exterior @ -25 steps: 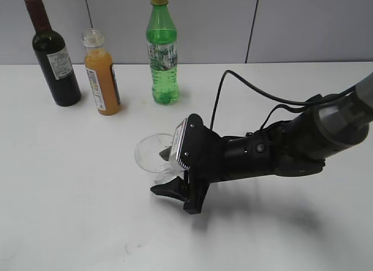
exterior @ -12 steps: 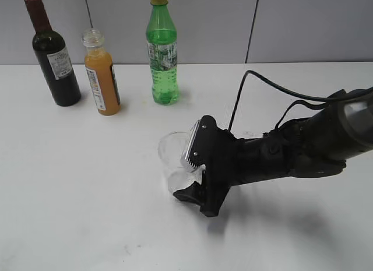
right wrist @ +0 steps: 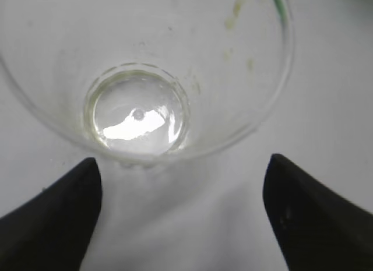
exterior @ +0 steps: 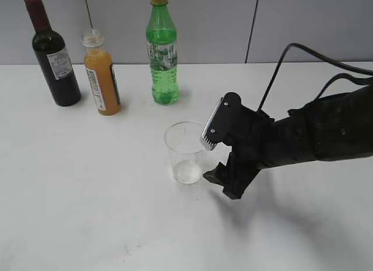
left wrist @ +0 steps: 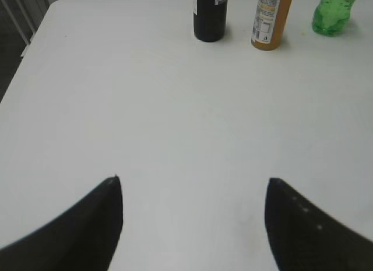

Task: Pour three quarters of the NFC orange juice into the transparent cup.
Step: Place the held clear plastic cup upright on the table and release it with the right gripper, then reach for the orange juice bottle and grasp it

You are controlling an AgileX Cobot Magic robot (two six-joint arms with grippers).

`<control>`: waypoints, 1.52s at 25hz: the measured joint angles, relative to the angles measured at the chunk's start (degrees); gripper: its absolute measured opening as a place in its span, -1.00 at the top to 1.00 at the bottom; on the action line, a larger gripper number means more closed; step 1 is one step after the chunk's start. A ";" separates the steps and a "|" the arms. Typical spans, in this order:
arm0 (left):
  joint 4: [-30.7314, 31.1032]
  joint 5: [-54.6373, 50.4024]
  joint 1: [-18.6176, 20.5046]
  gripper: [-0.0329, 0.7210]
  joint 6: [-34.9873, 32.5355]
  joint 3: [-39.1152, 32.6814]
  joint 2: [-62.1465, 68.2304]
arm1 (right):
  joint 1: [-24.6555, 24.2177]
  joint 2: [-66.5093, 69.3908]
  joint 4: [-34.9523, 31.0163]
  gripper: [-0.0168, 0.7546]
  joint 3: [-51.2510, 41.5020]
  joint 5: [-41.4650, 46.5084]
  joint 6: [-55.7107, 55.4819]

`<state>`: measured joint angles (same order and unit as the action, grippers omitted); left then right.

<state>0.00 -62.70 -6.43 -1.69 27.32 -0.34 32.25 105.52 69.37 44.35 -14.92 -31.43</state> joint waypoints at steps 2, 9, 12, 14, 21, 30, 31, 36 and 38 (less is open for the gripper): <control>0.00 0.00 0.00 -0.64 0.00 0.00 0.00 | 0.00 -2.61 1.13 -0.77 -1.93 1.12 -0.74; 0.00 0.00 0.00 -0.64 0.00 0.00 0.00 | -0.12 -11.11 1.61 -0.76 -4.24 17.05 -1.04; 0.00 0.00 0.00 -0.64 0.00 0.00 0.00 | -0.68 -14.12 1.63 -0.74 -3.72 23.32 -1.04; 0.00 0.00 0.00 -0.64 0.00 0.00 0.00 | -1.02 -15.32 1.63 -0.73 -2.65 27.91 -1.04; 0.00 0.00 0.00 -0.64 0.00 0.00 0.00 | -5.36 -16.30 -2.55 -0.68 8.04 44.80 -8.56; 0.00 0.00 0.00 -0.64 0.00 -0.03 0.00 | -23.24 -14.55 -51.10 -0.63 34.76 53.70 15.66; 0.00 0.00 0.00 -0.64 0.00 -0.03 0.00 | -25.60 -13.29 -55.09 -0.62 38.27 56.24 19.22; 0.00 0.00 0.00 -0.64 0.00 -0.03 0.00 | -33.23 -5.03 -68.09 -0.60 52.51 75.24 30.08; 0.00 0.00 0.00 -0.64 0.00 -0.03 0.00 | -35.07 -2.88 -71.59 -0.59 56.08 80.88 31.75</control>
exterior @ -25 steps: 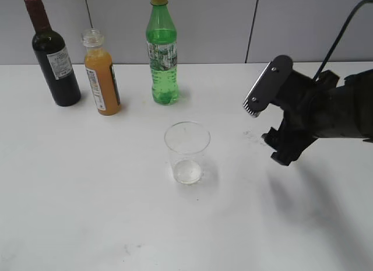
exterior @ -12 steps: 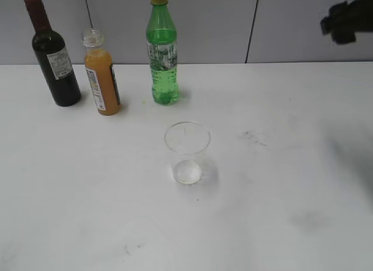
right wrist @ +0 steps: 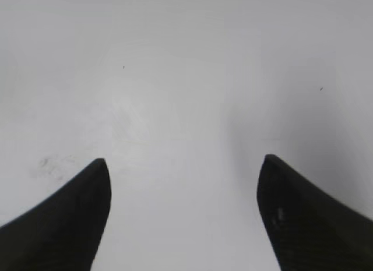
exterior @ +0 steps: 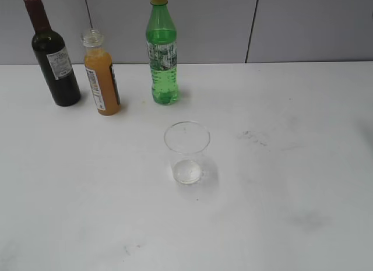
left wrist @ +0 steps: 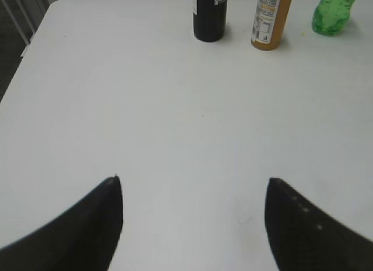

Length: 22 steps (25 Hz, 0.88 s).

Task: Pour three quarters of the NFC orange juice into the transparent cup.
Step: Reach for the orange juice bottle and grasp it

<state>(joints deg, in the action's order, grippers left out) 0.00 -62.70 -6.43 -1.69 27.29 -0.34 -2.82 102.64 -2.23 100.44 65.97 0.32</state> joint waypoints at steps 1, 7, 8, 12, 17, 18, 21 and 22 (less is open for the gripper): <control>0.00 0.00 0.00 -0.64 0.00 0.00 0.00 | -0.51 0.55 -1.74 -0.59 0.74 1.46 0.41; 0.00 0.00 0.00 -0.64 0.00 0.00 0.00 | -1.00 -3.23 -3.64 -0.58 -2.04 3.06 1.82; 0.00 0.00 0.00 -0.64 0.00 0.00 0.00 | -1.00 -5.39 -3.30 -0.58 -3.59 3.06 1.84; 0.00 0.00 0.00 -0.64 0.00 0.00 0.00 | -1.00 -16.84 0.06 -0.58 -14.29 3.06 1.95; 0.00 0.00 0.00 -0.64 0.00 0.00 0.00 | -1.00 -33.30 1.22 -0.58 -32.57 3.18 2.38; 0.00 0.00 0.00 -0.64 0.00 0.00 0.00 | -1.00 -36.62 1.22 -0.58 -36.42 3.18 2.49; 0.00 0.00 0.00 -0.64 0.00 0.00 0.00 | -1.00 -45.96 1.27 -0.58 -46.92 2.32 2.44; 0.00 0.00 0.00 -0.64 0.00 0.00 0.00 | -1.00 -49.09 1.27 -0.58 -50.46 1.48 2.30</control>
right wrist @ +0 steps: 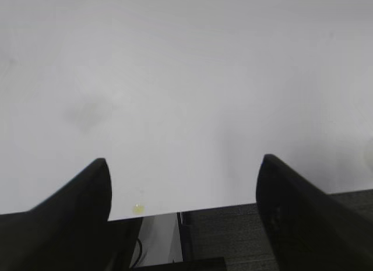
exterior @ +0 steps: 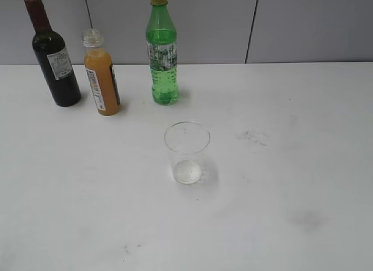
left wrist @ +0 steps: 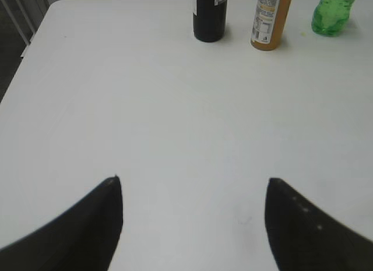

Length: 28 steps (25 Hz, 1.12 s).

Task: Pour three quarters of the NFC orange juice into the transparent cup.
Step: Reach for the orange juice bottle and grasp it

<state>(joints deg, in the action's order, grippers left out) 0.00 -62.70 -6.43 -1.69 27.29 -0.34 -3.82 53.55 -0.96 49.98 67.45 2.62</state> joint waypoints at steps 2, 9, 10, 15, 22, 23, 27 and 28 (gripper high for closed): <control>0.00 0.00 0.00 -0.64 0.00 0.00 0.00 | 0.00 -5.35 0.00 -0.58 -6.10 -1.80 -0.95; 0.00 0.00 0.00 -0.64 0.00 0.00 0.00 | 0.00 -23.67 -0.34 -0.58 -19.61 -5.38 -1.81; 0.00 0.00 0.00 -0.64 0.00 0.00 0.00 | 0.00 -26.30 -0.46 -0.58 -19.78 -6.27 -1.87; 0.00 0.00 0.00 -0.64 0.00 0.00 0.00 | 0.00 -37.08 -1.68 -0.58 -20.75 -7.50 -1.87; 0.00 0.00 0.00 -0.64 0.00 0.00 0.00 | 0.00 -51.23 -2.13 -0.58 -21.09 -7.71 -1.77; 0.00 0.00 0.00 -0.64 0.00 0.00 0.00 | 0.00 -52.75 -2.18 -0.58 -21.09 -7.73 -1.71; 0.00 0.00 0.00 -0.64 0.00 0.00 0.00 | 0.00 -53.89 -2.29 -0.58 -21.09 -7.68 -1.05; 0.00 0.00 0.00 -0.64 0.00 0.00 0.00 | 0.00 -53.89 -2.34 -0.58 -21.09 -7.68 -0.98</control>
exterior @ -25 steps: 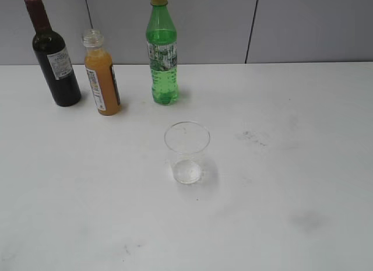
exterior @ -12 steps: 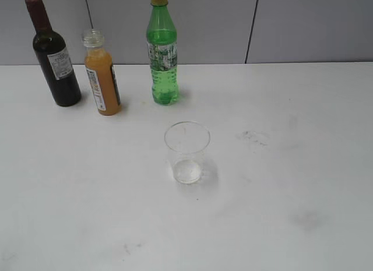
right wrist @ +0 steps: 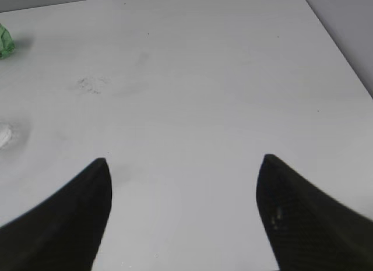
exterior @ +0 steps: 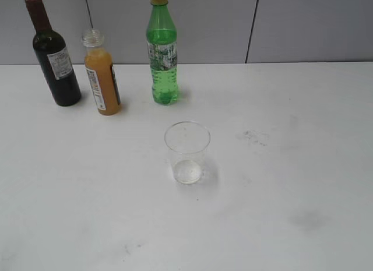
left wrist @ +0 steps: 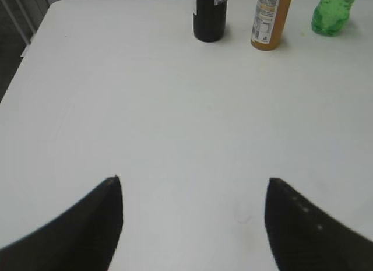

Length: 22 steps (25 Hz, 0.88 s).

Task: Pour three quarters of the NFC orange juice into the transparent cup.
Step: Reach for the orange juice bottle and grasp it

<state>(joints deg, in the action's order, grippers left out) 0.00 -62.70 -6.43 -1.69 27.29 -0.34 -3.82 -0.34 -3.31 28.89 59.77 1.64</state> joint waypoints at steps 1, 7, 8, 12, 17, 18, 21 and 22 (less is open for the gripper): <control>0.00 0.00 0.00 -0.64 0.00 0.00 0.00 | 0.00 0.00 0.00 -0.58 0.00 0.00 0.10; 0.00 0.00 0.00 -0.64 0.00 0.00 0.00 | 2.23 0.00 -0.14 -0.58 0.00 0.00 0.25; 0.00 0.00 0.00 -0.64 0.00 0.00 0.00 | 3.09 0.00 -0.14 -0.58 0.00 0.00 0.25; 0.00 0.00 0.00 -0.64 0.00 0.00 0.00 | 6.95 0.00 -0.18 -0.58 0.00 0.00 0.25; 0.00 0.00 0.00 -0.64 0.00 0.00 0.00 | 8.43 0.00 -0.18 -0.58 0.00 0.00 0.25; 0.00 0.00 0.00 -0.64 0.00 0.00 0.00 | 8.43 0.00 -0.18 -0.58 0.00 0.00 0.25; 0.00 0.00 0.00 -0.64 0.00 0.00 0.00 | 8.43 0.00 -0.18 -0.58 0.00 0.00 0.25; 0.00 0.00 0.00 -0.64 0.00 0.00 0.00 | 8.43 0.00 -0.18 -0.58 0.00 0.00 0.25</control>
<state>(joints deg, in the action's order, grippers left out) 0.00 -62.70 -6.43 -1.69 27.29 -0.34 4.61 -0.34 -3.49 28.89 59.77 1.89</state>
